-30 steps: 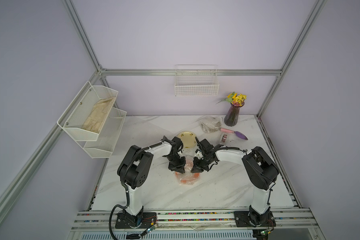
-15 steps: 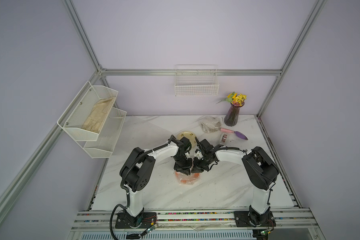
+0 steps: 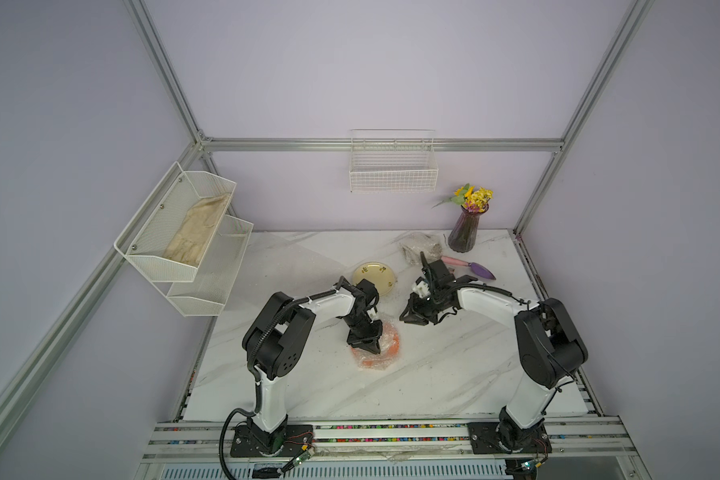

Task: Wrap dinner plates in bubble wrap
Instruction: Pull the tape from the tape cutter.

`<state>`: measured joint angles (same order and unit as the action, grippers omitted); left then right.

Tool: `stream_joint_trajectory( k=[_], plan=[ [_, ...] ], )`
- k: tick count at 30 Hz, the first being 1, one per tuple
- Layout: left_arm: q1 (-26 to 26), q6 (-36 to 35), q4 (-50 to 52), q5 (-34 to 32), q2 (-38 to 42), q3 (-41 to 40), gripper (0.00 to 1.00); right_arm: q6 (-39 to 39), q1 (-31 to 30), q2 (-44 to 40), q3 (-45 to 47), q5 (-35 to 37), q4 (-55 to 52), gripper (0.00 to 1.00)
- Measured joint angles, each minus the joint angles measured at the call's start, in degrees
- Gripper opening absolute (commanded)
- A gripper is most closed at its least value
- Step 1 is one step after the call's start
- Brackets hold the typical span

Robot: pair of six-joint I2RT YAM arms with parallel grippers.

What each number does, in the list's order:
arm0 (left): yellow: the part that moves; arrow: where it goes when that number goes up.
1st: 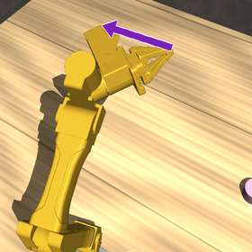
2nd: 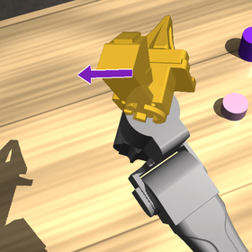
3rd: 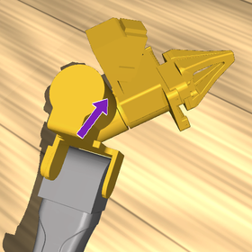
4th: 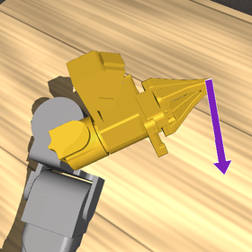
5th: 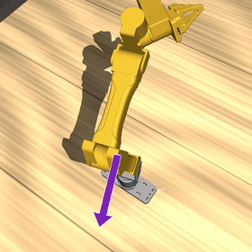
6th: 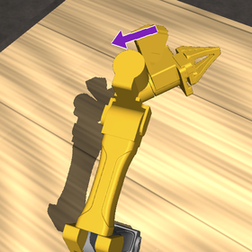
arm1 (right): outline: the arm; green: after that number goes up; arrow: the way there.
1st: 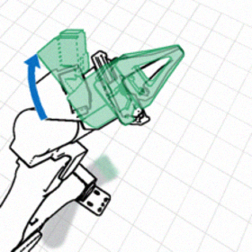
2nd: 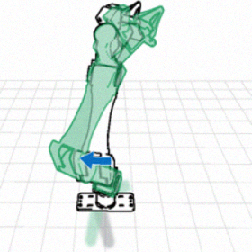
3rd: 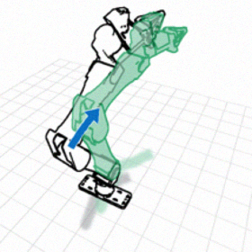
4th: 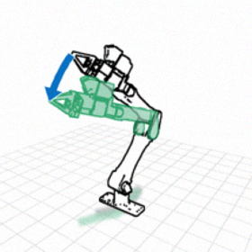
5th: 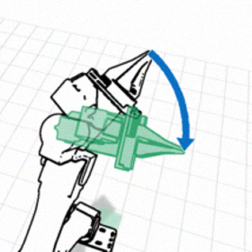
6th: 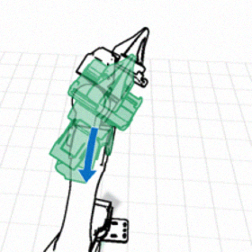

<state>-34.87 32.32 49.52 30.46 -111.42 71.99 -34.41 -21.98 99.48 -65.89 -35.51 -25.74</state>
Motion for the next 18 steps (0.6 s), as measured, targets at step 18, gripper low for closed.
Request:
stream_joint_trajectory(
  k=[18],
  plan=[
    [0.1, 0.0, -0.9, -0.4, 0.3, -0.5, 0.04, -8.7, 31.0, 10.9, 1.5, -12.7, 25.6, 0.27]
  ],
)
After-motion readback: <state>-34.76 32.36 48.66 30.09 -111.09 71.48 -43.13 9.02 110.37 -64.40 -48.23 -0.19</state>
